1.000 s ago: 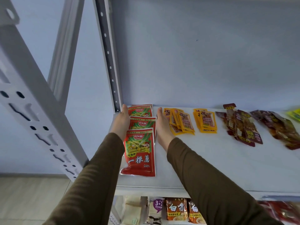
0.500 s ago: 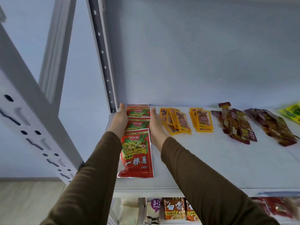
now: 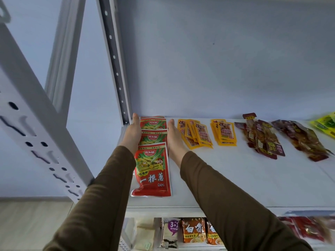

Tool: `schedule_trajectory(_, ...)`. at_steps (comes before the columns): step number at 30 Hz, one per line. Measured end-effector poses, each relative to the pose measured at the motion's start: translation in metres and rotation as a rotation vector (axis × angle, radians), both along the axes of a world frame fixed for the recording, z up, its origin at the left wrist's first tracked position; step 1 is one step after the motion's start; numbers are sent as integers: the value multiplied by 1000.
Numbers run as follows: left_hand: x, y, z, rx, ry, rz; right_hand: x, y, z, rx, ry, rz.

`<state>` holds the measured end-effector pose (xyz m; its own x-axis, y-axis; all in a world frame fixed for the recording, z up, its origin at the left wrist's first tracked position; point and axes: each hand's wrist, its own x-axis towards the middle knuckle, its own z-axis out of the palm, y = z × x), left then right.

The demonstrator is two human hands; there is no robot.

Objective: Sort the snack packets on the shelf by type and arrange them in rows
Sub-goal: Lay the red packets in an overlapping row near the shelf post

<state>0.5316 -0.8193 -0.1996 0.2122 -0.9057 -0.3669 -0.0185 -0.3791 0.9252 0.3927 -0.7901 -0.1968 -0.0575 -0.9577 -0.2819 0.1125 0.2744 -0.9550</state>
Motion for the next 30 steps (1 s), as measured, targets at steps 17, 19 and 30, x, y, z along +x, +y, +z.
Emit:
schedule_trajectory(17,0,84,-16,-153,-99,18,-3,70,-40,-151,49,-13)
schedule_trajectory(19,0,89,-21,-147,-39,12,2,74,-41,-146,52,-22)
schedule_trajectory(30,-3,79,-18,-89,103,-3,9,76,-34,-123,47,-76)
